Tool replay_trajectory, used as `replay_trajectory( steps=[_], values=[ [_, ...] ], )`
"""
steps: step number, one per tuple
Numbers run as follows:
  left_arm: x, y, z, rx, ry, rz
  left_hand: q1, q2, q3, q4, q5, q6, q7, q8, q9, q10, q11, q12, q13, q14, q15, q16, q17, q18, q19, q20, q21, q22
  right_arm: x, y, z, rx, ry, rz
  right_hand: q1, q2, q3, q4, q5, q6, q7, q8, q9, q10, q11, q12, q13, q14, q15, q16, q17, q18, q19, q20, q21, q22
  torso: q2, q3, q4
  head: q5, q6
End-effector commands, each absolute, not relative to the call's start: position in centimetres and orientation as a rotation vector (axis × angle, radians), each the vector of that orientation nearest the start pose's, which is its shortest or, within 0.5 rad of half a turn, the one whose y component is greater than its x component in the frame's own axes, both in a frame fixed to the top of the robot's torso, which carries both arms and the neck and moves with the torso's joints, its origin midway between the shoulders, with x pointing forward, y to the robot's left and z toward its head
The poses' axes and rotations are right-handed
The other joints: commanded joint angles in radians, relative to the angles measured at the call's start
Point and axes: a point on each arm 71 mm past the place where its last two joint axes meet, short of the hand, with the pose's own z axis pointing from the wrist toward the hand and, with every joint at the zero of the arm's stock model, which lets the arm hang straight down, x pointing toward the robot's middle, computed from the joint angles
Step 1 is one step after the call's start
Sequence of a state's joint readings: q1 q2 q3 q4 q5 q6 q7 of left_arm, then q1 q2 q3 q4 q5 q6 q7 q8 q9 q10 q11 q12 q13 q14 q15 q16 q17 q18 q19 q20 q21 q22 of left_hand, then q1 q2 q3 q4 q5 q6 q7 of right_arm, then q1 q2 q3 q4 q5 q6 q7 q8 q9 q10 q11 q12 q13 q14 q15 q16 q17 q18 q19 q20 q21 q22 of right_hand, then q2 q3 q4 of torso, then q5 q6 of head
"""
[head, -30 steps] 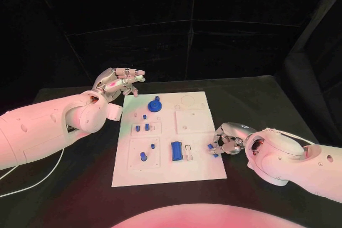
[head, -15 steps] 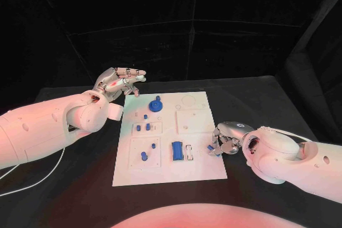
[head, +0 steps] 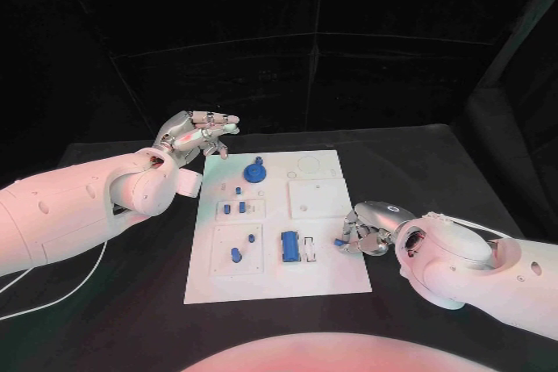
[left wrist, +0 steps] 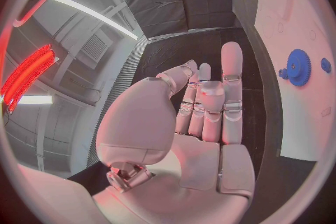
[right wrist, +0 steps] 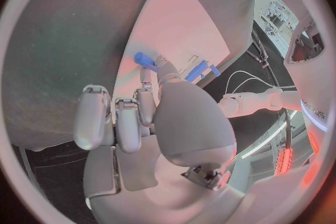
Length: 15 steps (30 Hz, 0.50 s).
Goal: Assemble the parts on the task board
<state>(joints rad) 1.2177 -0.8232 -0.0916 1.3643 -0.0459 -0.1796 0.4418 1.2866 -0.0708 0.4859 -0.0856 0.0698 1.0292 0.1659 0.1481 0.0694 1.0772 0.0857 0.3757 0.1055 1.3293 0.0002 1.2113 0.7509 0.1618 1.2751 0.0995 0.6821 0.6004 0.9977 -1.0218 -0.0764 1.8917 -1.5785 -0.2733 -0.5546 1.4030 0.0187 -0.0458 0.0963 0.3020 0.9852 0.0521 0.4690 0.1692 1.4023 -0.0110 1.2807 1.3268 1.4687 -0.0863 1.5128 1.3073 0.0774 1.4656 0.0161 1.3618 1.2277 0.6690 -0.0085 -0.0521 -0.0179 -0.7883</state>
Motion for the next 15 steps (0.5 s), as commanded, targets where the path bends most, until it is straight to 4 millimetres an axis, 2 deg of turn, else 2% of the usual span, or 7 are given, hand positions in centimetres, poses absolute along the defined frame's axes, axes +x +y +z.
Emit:
replay_trajectory(
  steps=[1,2,5,6,8,11,15],
  values=[
    [51.1,24.2,-19.2,-1.027,1.434,-1.548,-0.012,0.001,-0.005,0.001,-0.002,-0.007,0.000,0.004,-0.001,-0.007,0.002,0.003,0.001,-0.007,0.003,-0.006,-0.001,0.021,-0.003,0.001,-0.003,-0.002,36.8,-20.1,-24.9,0.138,1.943,0.482,0.059,0.057,0.047,0.000,-0.002,0.011,0.002,0.001,0.008,0.021,-0.014,0.006,-0.034,0.084,-0.006,0.006,0.180,-0.010,0.010,-0.005,0.004,0.004,0.001,-0.0010,0.0006,0.002,0.000],
    [51.1,24.2,-19.2,-1.027,1.434,-1.548,-0.012,0.001,-0.005,0.001,-0.002,-0.007,0.000,0.004,-0.001,-0.007,0.002,0.003,0.001,-0.007,0.003,-0.006,-0.001,0.021,-0.003,0.001,-0.003,-0.002,36.8,-20.0,-24.8,0.158,1.938,0.497,0.043,0.036,0.091,0.002,-0.003,0.016,0.003,-0.004,0.010,0.022,-0.015,0.006,-0.032,0.084,-0.006,0.006,0.181,-0.010,0.010,-0.005,0.004,0.006,0.001,-0.0007,0.0004,0.002,0.000],
    [51.1,24.2,-19.2,-1.028,1.434,-1.549,-0.012,0.001,-0.005,0.001,-0.002,-0.007,0.000,0.004,-0.001,-0.007,0.002,0.003,0.001,-0.007,0.003,-0.006,-0.001,0.021,-0.003,0.001,-0.003,-0.002,36.7,-19.8,-24.7,0.207,1.930,0.533,0.018,0.011,0.146,0.006,0.001,0.019,0.003,-0.010,0.013,0.024,-0.016,0.005,-0.030,0.084,-0.006,0.006,0.182,-0.011,0.010,-0.002,0.005,0.008,0.001,-0.0008,-0.0004,0.004,0.001],
    [51.1,24.2,-19.2,-1.028,1.434,-1.549,-0.012,0.001,-0.005,0.001,-0.002,-0.007,0.000,0.004,-0.001,-0.007,0.002,0.003,0.001,-0.007,0.003,-0.006,-0.001,0.021,-0.003,0.001,-0.003,-0.002,36.6,-19.6,-24.7,0.218,1.926,0.545,0.018,0.010,0.148,0.007,0.001,0.019,0.003,-0.010,0.013,0.024,-0.016,0.005,-0.029,0.084,-0.006,0.006,0.182,-0.011,0.010,-0.002,0.005,0.008,0.000,-0.0009,-0.0005,0.005,-0.001],
    [51.1,24.2,-19.3,-1.028,1.435,-1.549,-0.012,0.002,-0.004,0.000,-0.002,-0.007,0.000,0.004,-0.001,-0.007,0.002,0.004,0.001,-0.008,0.003,-0.006,-0.002,0.021,-0.003,0.001,-0.003,-0.002,36.6,-19.1,-24.6,0.241,1.916,0.576,-0.006,-0.013,0.196,0.010,0.005,0.023,0.000,-0.013,0.016,0.029,-0.014,0.010,-0.023,0.086,-0.006,0.010,0.187,-0.012,0.012,-0.003,0.009,0.014,0.001,-0.0009,-0.0012,0.002,-0.001],
    [51.1,24.1,-19.3,-1.028,1.437,-1.551,-0.011,0.002,-0.004,0.000,-0.002,-0.008,-0.001,0.004,-0.001,-0.008,0.002,0.004,0.001,-0.008,0.003,-0.006,-0.001,0.021,-0.003,0.001,-0.003,-0.002,36.7,-18.5,-24.5,0.257,1.908,0.606,-0.027,-0.032,0.240,0.012,0.010,0.026,0.000,-0.014,0.021,0.032,-0.014,0.013,-0.018,0.086,-0.006,0.012,0.191,-0.012,0.013,-0.003,0.011,0.018,0.001,-0.0012,-0.0004,0.004,-0.001],
    [51.1,24.1,-19.3,-1.028,1.439,-1.553,-0.011,0.002,-0.004,0.000,-0.002,-0.008,-0.001,0.004,-0.001,-0.008,0.002,0.004,0.001,-0.008,0.003,-0.006,-0.001,0.021,-0.003,0.001,-0.003,-0.002,36.7,-17.7,-24.6,0.278,1.916,0.637,-0.048,-0.047,0.270,0.017,0.011,0.028,0.001,-0.015,0.025,0.034,-0.015,0.015,-0.014,0.087,-0.006,0.013,0.193,-0.013,0.014,-0.003,0.013,0.021,0.001,-0.0004,0.0018,0.006,-0.001]
  ],
)
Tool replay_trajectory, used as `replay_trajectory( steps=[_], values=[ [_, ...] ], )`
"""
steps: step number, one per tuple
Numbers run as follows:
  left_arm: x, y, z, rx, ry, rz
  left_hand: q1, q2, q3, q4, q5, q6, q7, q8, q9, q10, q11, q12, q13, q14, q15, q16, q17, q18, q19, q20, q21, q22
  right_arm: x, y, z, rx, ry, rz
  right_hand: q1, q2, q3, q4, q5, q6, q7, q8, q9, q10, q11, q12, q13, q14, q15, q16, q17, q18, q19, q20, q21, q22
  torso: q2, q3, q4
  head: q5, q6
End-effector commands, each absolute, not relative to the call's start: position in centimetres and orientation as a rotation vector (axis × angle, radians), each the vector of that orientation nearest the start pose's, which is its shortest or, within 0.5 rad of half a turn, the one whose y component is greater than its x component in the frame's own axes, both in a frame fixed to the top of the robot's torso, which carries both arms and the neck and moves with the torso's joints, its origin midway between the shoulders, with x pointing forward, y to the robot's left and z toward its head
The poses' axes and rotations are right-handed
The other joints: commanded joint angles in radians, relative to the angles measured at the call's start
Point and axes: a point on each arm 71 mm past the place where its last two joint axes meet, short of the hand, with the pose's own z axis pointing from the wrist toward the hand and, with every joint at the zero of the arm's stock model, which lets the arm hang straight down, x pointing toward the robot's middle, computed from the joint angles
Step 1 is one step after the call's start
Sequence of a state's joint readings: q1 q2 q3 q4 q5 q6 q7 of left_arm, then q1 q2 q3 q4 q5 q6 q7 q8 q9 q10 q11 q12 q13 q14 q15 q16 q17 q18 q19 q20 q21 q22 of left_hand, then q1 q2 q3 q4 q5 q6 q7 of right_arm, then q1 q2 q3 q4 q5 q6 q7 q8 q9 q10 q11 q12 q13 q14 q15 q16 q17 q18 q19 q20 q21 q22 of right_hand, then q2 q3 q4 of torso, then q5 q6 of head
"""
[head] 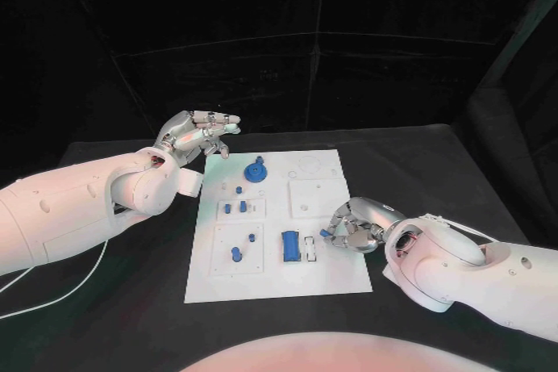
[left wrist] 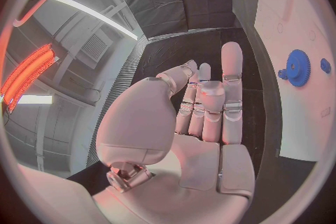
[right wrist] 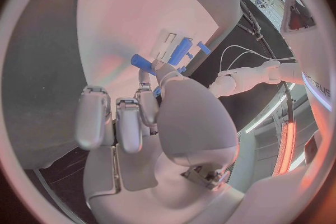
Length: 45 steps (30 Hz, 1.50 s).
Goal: Assemble the parts on the task board
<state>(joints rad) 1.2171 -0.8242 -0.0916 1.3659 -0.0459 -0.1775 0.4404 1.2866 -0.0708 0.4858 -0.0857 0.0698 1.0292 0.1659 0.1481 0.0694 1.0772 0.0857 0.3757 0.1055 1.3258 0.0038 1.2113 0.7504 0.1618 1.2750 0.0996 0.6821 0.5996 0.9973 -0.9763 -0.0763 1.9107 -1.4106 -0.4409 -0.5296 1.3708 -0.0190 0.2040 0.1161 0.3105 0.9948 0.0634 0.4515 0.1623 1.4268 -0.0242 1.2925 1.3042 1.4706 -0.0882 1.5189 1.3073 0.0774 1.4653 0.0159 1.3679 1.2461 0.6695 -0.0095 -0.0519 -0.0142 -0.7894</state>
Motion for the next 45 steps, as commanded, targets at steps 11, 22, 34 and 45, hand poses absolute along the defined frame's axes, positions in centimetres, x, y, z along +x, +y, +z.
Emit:
replay_trajectory(
  steps=[11,22,34,45],
  values=[
    [51.0,24.1,-19.3,-1.028,1.443,-1.556,-0.010,0.002,-0.003,-0.001,-0.001,-0.008,-0.001,0.005,-0.001,-0.008,0.002,0.005,0.001,-0.005,-0.001,-0.006,-0.001,0.021,-0.003,0.001,-0.004,-0.001,36.8,-16.4,-25.8,0.327,2.043,0.646,-0.118,-0.056,0.067,0.033,0.059,0.038,-0.017,0.014,0.049,0.025,-0.005,0.023,0.030,0.088,-0.006,0.014,0.204,-0.016,0.020,-0.003,0.019,0.022,0.001,0.0004,-0.0001,0.006,-0.003],
    [51.0,24.0,-19.3,-1.028,1.447,-1.559,-0.010,0.002,-0.003,-0.001,-0.001,-0.008,-0.001,0.005,-0.001,-0.008,0.002,0.005,0.001,-0.005,-0.001,-0.006,-0.001,0.021,-0.003,0.001,-0.004,-0.001,36.9,-15.6,-26.2,0.320,2.093,0.638,-0.180,-0.067,0.032,0.061,0.137,0.061,-0.027,0.033,0.070,0.045,-0.013,0.055,0.060,0.091,-0.012,0.024,0.218,-0.021,0.028,-0.007,0.036,0.049,0.000,0.0006,0.0000,0.009,-0.010],
    [51.0,24.0,-19.3,-1.029,1.450,-1.560,-0.010,0.002,-0.003,-0.001,-0.001,-0.008,-0.001,0.005,-0.001,-0.008,0.002,0.005,0.001,-0.005,-0.001,-0.006,-0.001,0.021,-0.003,0.001,-0.004,-0.001,37.2,-15.6,-26.5,0.307,2.098,0.621,-0.179,-0.066,0.030,0.059,0.141,0.064,-0.029,0.036,0.073,0.045,-0.015,0.054,0.060,0.090,-0.013,0.023,0.217,-0.021,0.027,-0.008,0.036,0.048,0.000,0.0007,-0.0009,0.011,-0.011],
    [51.0,24.0,-19.3,-1.031,1.454,-1.560,-0.009,0.001,-0.003,-0.002,-0.002,-0.008,0.000,0.005,-0.001,-0.010,0.002,0.006,0.001,-0.005,-0.001,-0.006,-0.002,0.021,-0.003,0.001,-0.004,-0.001,37.6,-15.2,-26.6,0.286,2.087,0.613,-0.198,-0.076,0.005,0.066,0.103,0.061,-0.027,0.037,0.080,0.042,-0.014,0.048,0.057,0.089,-0.013,0.020,0.213,-0.019,0.024,-0.010,0.031,0.041,0.000,0.0006,-0.0008,0.012,-0.012]
  ],
)
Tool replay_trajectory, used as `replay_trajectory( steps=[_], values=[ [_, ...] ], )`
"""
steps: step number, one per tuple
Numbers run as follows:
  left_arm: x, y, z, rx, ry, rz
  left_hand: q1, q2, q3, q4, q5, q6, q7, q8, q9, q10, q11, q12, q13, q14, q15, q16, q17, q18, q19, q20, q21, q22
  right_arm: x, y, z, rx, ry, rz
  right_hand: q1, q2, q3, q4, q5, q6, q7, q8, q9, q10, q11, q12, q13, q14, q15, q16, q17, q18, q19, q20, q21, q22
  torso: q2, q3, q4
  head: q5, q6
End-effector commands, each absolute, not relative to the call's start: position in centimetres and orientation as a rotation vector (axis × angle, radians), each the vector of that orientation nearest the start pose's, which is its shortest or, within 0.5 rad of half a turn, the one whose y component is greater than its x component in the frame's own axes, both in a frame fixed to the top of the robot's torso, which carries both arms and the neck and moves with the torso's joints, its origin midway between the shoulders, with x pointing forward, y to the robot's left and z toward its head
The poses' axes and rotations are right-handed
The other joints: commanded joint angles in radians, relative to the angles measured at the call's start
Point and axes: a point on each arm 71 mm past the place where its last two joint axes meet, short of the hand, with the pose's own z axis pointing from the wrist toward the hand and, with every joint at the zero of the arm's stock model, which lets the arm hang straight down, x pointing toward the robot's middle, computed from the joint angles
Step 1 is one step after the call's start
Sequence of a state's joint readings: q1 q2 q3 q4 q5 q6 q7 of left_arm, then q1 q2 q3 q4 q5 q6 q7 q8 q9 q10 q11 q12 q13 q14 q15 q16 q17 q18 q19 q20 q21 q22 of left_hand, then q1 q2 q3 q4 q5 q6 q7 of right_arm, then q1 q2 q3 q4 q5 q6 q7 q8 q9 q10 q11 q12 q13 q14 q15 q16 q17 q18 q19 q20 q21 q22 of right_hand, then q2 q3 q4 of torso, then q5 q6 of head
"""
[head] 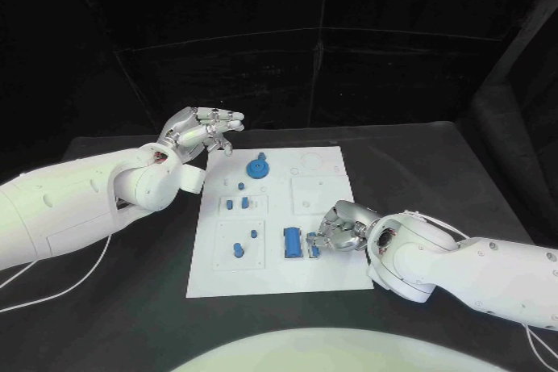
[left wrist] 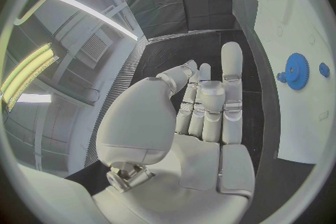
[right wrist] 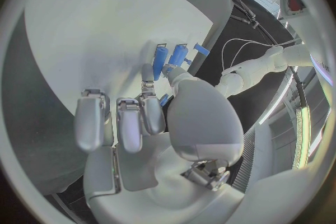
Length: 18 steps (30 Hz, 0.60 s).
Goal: Assemble the parts on the task board
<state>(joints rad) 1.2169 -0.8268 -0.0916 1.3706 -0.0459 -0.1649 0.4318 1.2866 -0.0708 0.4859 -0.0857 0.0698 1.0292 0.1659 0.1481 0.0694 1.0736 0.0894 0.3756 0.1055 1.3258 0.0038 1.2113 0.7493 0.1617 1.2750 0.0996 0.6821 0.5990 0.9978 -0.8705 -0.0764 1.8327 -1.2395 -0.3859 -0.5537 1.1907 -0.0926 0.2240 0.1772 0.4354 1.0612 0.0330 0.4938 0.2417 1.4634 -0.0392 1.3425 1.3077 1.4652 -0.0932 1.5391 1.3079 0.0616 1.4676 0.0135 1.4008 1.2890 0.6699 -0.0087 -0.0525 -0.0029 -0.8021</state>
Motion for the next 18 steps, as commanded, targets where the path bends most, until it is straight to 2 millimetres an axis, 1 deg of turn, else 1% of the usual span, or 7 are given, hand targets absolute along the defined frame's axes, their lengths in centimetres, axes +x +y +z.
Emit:
replay_trajectory(
  steps=[1,4,7,8,10,12,18],
  values=[
    [50.97,24.00,-19.29,-1.031,1.454,-1.560,-0.009,0.001,-0.003,-0.002,-0.002,-0.008,0.000,0.005,-0.001,-0.006,-0.001,0.006,0.001,-0.005,-0.001,-0.006,-0.001,0.021,-0.003,0.001,-0.004,-0.001,37.57,-15.20,-26.61,0.284,2.087,0.612,-0.027,-0.006,-0.024,0.010,-0.025,-0.005,0.004,-0.005,0.002,0.006,0.002,-0.002,0.054,0.095,-0.008,0.000,0.212,-0.004,0.021,-0.007,-0.002,-0.002,0.000,-0.0003,-0.0003,0.001,0.000],
    [50.97,24.01,-19.29,-1.031,1.455,-1.560,-0.009,0.001,-0.003,-0.002,-0.002,-0.008,0.000,0.005,-0.001,-0.006,-0.001,0.006,0.001,-0.005,-0.001,-0.006,-0.001,0.021,-0.003,0.001,-0.004,-0.001,37.60,-15.18,-26.63,0.280,2.087,0.611,-0.058,-0.020,-0.062,0.027,-0.049,-0.004,0.006,-0.003,0.007,0.006,0.004,-0.003,0.054,0.095,-0.006,0.000,0.212,-0.004,0.021,-0.006,-0.003,-0.002,0.000,0.0000,0.0002,0.002,-0.001],
    [50.97,24.04,-19.30,-1.032,1.455,-1.559,-0.009,0.001,-0.003,-0.002,-0.002,-0.008,0.000,0.005,-0.001,-0.006,-0.001,0.006,0.001,-0.005,-0.001,-0.006,-0.001,0.021,-0.003,0.001,-0.004,-0.001,37.65,-15.23,-26.67,0.277,2.087,0.607,-0.079,-0.023,-0.104,0.042,-0.145,-0.004,0.006,-0.003,0.012,0.006,0.004,-0.004,0.054,0.094,-0.005,-0.001,0.210,-0.003,0.020,-0.005,-0.004,-0.004,-0.001,-0.0004,-0.0005,0.002,0.000],
    [50.97,24.05,-19.30,-1.032,1.455,-1.558,-0.009,0.001,-0.003,-0.002,-0.002,-0.008,0.000,0.005,-0.001,-0.006,-0.001,0.006,0.001,-0.005,-0.001,-0.006,-0.001,0.021,-0.003,0.001,-0.004,-0.001,37.67,-15.27,-26.68,0.275,2.087,0.605,-0.079,-0.020,-0.117,0.046,-0.168,-0.005,0.006,-0.004,0.014,0.005,0.004,-0.005,0.054,0.094,-0.006,-0.002,0.209,-0.003,0.019,-0.005,-0.005,-0.005,-0.001,-0.0004,-0.0005,0.002,0.000],
    [50.97,24.06,-19.30,-1.032,1.455,-1.558,-0.009,0.001,-0.003,-0.002,-0.002,-0.008,0.000,0.005,-0.001,-0.006,-0.001,0.006,0.001,-0.005,-0.001,-0.006,-0.001,0.021,-0.003,0.001,-0.004,-0.001,37.70,-15.30,-26.68,0.272,2.086,0.602,-0.079,-0.017,-0.137,0.051,-0.195,-0.007,0.006,-0.005,0.017,0.004,0.005,-0.007,0.054,0.094,-0.005,-0.003,0.208,-0.002,0.018,-0.005,-0.006,-0.006,-0.001,-0.0003,-0.0003,0.002,-0.001],
    [50.97,24.07,-19.30,-1.032,1.455,-1.558,-0.009,0.001,-0.003,-0.002,-0.002,-0.008,0.000,0.005,-0.001,-0.006,-0.001,0.006,0.001,-0.005,-0.001,-0.006,-0.001,0.021,-0.003,0.001,-0.004,-0.001,37.70,-15.33,-26.69,0.269,2.086,0.601,-0.078,-0.014,-0.150,0.054,-0.210,-0.008,0.006,-0.006,0.019,0.003,0.005,-0.009,0.053,0.094,-0.005,-0.003,0.208,-0.002,0.018,-0.004,-0.007,-0.007,0.000,0.0002,0.0000,0.002,-0.002],
    [50.97,24.10,-19.30,-1.032,1.455,-1.557,-0.009,0.001,-0.003,-0.002,-0.002,-0.008,0.000,0.005,-0.001,-0.006,-0.001,0.006,0.001,-0.005,-0.001,-0.006,-0.001,0.021,-0.003,0.001,-0.004,-0.001,37.62,-15.53,-26.62,0.266,2.085,0.600,-0.070,-0.011,-0.163,0.054,-0.217,-0.010,0.006,-0.006,0.021,0.003,0.005,-0.010,0.053,0.093,-0.005,-0.004,0.206,-0.002,0.017,-0.004,-0.008,-0.008,-0.001,0.0008,-0.0005,0.001,-0.002]
  ],
)
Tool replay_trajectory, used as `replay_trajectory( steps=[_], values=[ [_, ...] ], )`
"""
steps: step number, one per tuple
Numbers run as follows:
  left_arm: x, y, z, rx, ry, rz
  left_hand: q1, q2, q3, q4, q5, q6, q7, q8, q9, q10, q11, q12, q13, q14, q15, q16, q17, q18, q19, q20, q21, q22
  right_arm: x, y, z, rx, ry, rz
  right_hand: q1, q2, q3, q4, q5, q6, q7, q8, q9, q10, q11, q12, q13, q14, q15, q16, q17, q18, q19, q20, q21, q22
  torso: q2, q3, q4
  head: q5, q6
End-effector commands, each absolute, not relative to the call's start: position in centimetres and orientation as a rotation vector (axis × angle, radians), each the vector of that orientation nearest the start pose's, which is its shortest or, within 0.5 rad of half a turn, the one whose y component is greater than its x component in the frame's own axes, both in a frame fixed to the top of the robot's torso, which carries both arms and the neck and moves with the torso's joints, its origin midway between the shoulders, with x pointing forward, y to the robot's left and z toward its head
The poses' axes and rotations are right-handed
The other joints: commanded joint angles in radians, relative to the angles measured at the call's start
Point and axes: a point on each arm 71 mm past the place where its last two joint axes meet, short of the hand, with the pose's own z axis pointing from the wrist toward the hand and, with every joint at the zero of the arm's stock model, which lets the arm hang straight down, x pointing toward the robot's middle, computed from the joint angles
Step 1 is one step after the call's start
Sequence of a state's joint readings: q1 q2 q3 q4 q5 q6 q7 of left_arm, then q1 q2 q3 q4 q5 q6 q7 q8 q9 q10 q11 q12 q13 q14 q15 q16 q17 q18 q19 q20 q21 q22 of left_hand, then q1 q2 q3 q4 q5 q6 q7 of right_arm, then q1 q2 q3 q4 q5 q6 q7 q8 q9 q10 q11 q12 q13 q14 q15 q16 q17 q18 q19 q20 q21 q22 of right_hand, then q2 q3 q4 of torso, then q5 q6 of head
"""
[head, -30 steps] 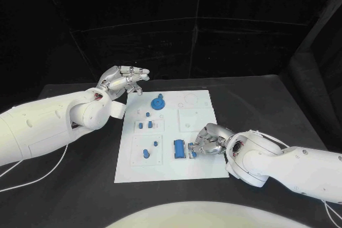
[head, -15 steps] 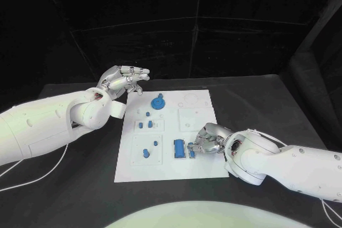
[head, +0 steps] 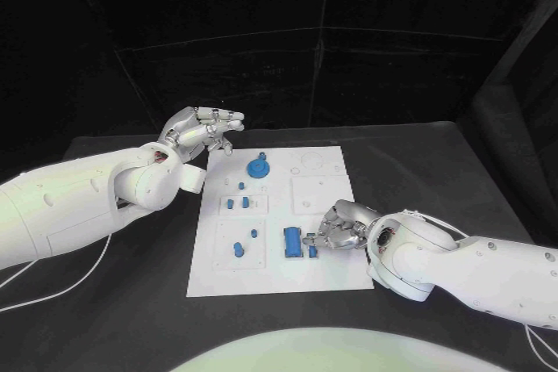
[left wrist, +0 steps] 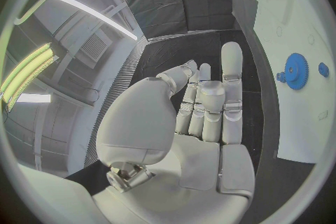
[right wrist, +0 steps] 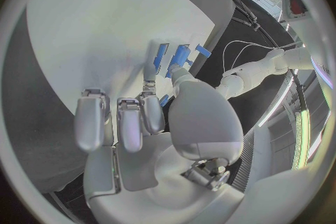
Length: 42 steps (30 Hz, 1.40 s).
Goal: Assemble the parts on the task board
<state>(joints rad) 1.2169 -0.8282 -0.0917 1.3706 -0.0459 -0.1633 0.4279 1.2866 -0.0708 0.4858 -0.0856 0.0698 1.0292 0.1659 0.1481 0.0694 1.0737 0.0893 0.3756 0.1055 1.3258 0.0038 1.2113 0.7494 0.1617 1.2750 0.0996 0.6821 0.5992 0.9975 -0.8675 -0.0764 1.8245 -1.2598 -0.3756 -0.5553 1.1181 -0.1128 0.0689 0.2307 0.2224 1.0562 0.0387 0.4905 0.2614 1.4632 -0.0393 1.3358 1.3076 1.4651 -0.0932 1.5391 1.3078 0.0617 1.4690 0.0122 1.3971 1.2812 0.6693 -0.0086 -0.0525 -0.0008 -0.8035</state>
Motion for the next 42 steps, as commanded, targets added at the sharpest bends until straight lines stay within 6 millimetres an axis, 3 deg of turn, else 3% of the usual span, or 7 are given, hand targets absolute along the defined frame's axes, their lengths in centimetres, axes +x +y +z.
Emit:
replay_trajectory(
  steps=[1,15,19,23,27,33,42],
  values=[
    [51.0,24.1,-19.3,-1.032,1.455,-1.557,-0.009,0.001,-0.003,-0.002,-0.002,-0.008,0.000,0.005,-0.001,-0.006,-0.001,0.006,0.001,-0.005,-0.001,-0.006,-0.001,0.021,-0.003,0.001,-0.004,-0.001,37.6,-15.6,-26.6,0.266,2.083,0.601,0.010,0.011,-0.013,-0.002,-0.005,-0.006,0.001,-0.003,0.003,0.003,0.005,-0.003,0.053,0.093,-0.005,-0.005,0.206,-0.002,0.016,-0.003,-0.004,-0.001,0.000,0.0010,-0.0005,-0.001,0.000],
    [51.1,24.1,-19.3,-1.030,1.450,-1.557,-0.012,0.001,-0.005,-0.001,-0.002,-0.010,0.001,0.005,-0.001,-0.008,0.000,0.007,0.000,-0.007,0.000,-0.007,-0.003,0.021,-0.004,0.002,-0.005,-0.001,38.2,-18.6,-25.5,0.454,1.966,0.954,0.149,0.041,-0.066,-0.066,0.057,-0.144,0.057,-0.077,-0.012,-0.106,0.050,-0.186,-0.094,0.059,0.030,-0.103,0.070,0.031,-0.052,0.027,-0.131,-0.177,-0.007,-0.0007,-0.0009,-0.018,0.027],
    [51.3,24.1,-19.5,-1.042,1.439,-1.555,-0.030,-0.001,-0.015,0.011,-0.002,-0.013,0.000,0.007,-0.001,-0.014,0.000,0.010,-0.001,-0.035,0.003,-0.034,-0.057,0.020,-0.015,0.004,-0.015,-0.006,40.5,-20.4,-24.5,0.627,1.855,1.128,0.225,0.071,-0.060,-0.109,0.058,-0.168,0.076,-0.104,-0.025,-0.320,0.066,-0.540,-0.382,-0.029,0.045,-0.334,-0.196,0.096,-0.195,0.043,-0.410,-0.530,-0.020,-0.0007,-0.0012,-0.030,0.044],
    [51.7,24.3,-19.9,-1.090,1.412,-1.546,-0.039,-0.003,-0.029,0.019,-0.002,-0.019,0.005,0.012,-0.001,-0.031,0.009,0.008,-0.008,-0.164,0.013,-0.166,-0.260,0.019,-0.077,0.014,-0.064,-0.030,43.8,-22.4,-23.8,0.773,1.730,1.209,0.283,0.088,-0.031,-0.133,0.038,-0.208,0.111,-0.157,-0.050,-0.445,0.101,-0.748,-0.555,-0.221,0.077,-0.768,-0.595,0.119,-0.325,0.070,-0.667,-0.763,-0.038,-0.0021,-0.0024,-0.034,0.065],
    [52.2,24.6,-20.7,-1.143,1.380,-1.524,-0.033,0.000,-0.038,0.021,-0.003,-0.026,0.013,0.016,-0.002,-0.036,0.019,-0.011,-0.028,-0.258,0.029,-0.320,-0.337,0.020,-0.188,0.030,-0.155,-0.079,47.3,-24.1,-23.4,0.888,1.610,1.254,0.314,0.093,0.012,-0.137,0.018,-0.223,0.154,-0.219,-0.091,-0.485,0.140,-0.938,-0.758,-0.298,0.121,-0.962,-0.699,0.116,-0.386,0.113,-0.822,-0.863,-0.064,-0.0062,-0.0050,-0.038,0.097],
    [53.6,25.4,-21.7,-1.225,1.302,-1.473,-0.046,-0.005,-0.039,0.043,-0.003,-0.051,0.017,-0.007,-0.004,-0.046,0.050,-0.108,-0.044,-0.383,0.095,-0.683,-0.502,-0.001,-0.411,0.090,-0.357,-0.202,52.3,-25.4,-23.3,0.999,1.426,1.285,0.305,0.062,0.075,-0.126,0.008,-0.151,0.151,-0.303,-0.148,-0.420,0.164,-1.134,-1.046,-0.409,0.181,-1.292,-0.944,0.123,-0.477,0.171,-1.072,-1.028,-0.089,-0.0110,-0.0083,-0.050,0.158],
    [55.3,26.2,-22.9,-1.271,1.209,-1.384,-0.036,0.006,-0.129,0.060,-0.002,-0.077,-0.009,-0.071,-0.004,-0.098,0.098,-0.253,-0.043,-0.450,0.161,-0.980,-0.638,0.023,-0.587,0.187,-0.543,-0.355,55.5,-24.6,-24.0,1.054,1.337,1.284,0.263,0.061,0.070,-0.153,-0.006,-0.089,0.150,-0.398,-0.195,-0.354,0.183,-1.263,-1.229,-0.366,0.204,-1.463,-1.142,0.123,-0.423,0.204,-1.242,-1.163,-0.104,-0.0064,-0.0026,-0.029,0.187]
  ],
)
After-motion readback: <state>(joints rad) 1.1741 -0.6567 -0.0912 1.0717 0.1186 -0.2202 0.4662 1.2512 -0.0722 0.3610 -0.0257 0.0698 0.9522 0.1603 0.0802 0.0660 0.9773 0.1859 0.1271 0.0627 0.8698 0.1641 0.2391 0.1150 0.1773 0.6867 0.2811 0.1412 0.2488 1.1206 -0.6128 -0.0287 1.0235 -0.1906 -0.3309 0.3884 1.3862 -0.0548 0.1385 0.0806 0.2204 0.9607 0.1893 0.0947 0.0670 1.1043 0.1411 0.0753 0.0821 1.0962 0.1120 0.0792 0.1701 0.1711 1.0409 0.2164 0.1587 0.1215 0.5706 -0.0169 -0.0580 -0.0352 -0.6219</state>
